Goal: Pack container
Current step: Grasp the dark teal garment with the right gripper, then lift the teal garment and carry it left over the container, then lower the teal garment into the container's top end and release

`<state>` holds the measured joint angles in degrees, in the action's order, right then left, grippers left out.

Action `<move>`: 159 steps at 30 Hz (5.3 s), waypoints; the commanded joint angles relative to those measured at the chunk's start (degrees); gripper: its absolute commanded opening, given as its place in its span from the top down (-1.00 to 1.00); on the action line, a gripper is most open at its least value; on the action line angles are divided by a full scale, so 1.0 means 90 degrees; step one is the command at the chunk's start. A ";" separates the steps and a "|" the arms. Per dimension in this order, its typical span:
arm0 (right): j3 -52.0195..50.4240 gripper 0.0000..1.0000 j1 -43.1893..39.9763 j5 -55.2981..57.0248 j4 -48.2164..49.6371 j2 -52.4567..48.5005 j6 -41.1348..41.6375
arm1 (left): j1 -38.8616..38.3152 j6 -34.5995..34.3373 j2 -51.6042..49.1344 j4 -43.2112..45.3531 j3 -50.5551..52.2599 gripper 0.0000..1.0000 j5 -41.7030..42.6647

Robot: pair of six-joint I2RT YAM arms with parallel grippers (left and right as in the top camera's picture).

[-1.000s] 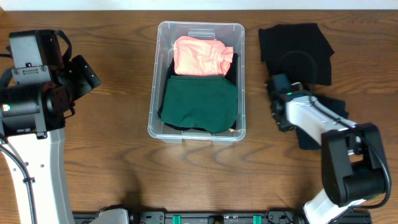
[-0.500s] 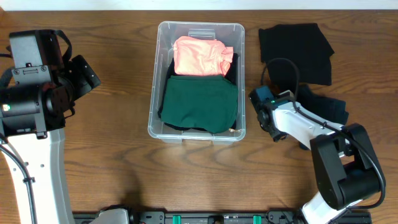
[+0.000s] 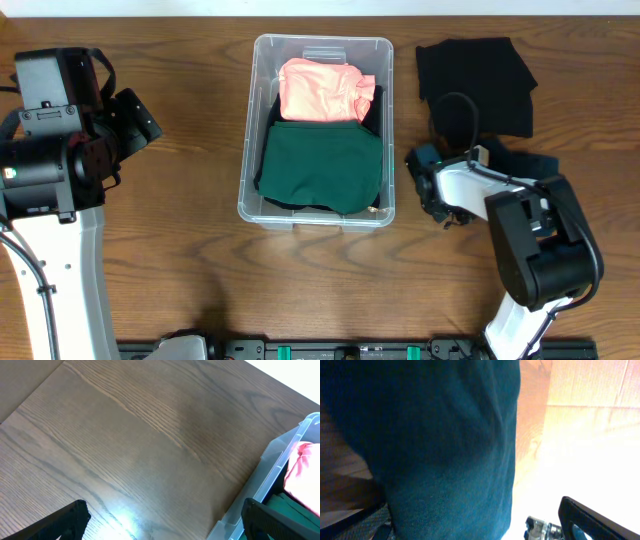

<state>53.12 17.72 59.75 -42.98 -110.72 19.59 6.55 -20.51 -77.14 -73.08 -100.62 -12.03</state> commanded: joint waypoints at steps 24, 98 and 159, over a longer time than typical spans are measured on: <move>-0.0969 -0.99 0.0486 -0.2582 0.1736 -0.0525 -0.2344 | 0.0032 0.0109 -0.0027 -0.0002 -0.0024 -0.96 -0.0075; 0.3361 0.98 -0.0299 -0.3407 -0.0882 0.1933 -0.2254 | 0.0032 0.0109 -0.0027 -0.0002 -0.0024 -0.96 -0.0075; 0.4709 0.67 0.1452 -0.5525 0.2531 -0.0083 -0.1972 | 0.0032 0.0109 -0.0027 -0.0002 -0.0024 -0.96 -0.0073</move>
<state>95.81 33.34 18.68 -20.58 -107.90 -6.24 6.55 -20.51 -77.14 -73.08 -100.62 -12.03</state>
